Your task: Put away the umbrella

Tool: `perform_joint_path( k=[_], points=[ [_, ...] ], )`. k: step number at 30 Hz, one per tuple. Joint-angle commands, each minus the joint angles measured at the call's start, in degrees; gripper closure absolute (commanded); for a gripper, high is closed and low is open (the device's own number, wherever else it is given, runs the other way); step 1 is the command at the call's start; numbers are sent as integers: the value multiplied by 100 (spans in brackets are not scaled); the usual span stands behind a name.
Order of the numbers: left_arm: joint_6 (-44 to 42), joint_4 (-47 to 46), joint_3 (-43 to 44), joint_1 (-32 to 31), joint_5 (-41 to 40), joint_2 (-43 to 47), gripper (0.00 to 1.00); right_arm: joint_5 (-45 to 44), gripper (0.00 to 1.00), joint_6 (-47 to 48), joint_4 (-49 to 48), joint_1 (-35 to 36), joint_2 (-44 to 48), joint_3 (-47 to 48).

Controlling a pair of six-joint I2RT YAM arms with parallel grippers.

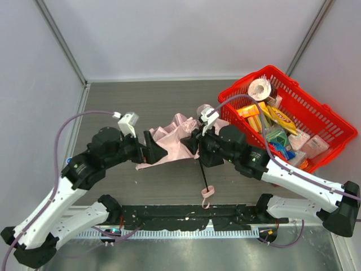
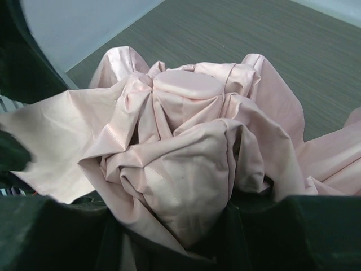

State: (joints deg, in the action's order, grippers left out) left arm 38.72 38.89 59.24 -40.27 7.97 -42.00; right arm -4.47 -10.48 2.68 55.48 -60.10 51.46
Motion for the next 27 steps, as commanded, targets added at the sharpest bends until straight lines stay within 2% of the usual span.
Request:
perform_joint_path(
  k=[1,3,6,9,11,12,13,15,19,24,25,27],
  points=[
    [-84,162,-272,-7,-50,-195,2,-151,100,222,-16,15,341,724],
    [-84,223,-431,-16,-329,-169,14,24,100,266,153,6,419,821],
    [-22,286,-598,-7,-1033,-28,38,358,100,231,365,6,586,918],
    [-136,-197,-817,-7,-649,113,58,823,100,187,628,6,745,1032],
    [-294,-303,-836,-7,-743,87,74,1044,99,169,856,6,789,1146],
    [-373,-199,-775,-7,-1022,43,81,1245,100,213,1075,6,806,1182],
    [-531,89,-643,2,-1443,-36,92,1456,100,274,1373,6,841,1304],
    [-672,224,-598,2,-1526,-54,100,1589,99,327,1681,6,877,1427],
    [-752,224,-712,2,-1578,69,100,1659,100,363,2000,6,1000,1586],
    [-524,224,-792,2,-1947,130,100,1994,100,99,1684,6,826,1849],
    [-497,233,-765,-7,-2009,183,94,1916,100,81,1649,6,720,2015],
    [-418,320,-625,-7,-2254,305,68,1679,100,125,1657,15,412,2279]
  ],
)
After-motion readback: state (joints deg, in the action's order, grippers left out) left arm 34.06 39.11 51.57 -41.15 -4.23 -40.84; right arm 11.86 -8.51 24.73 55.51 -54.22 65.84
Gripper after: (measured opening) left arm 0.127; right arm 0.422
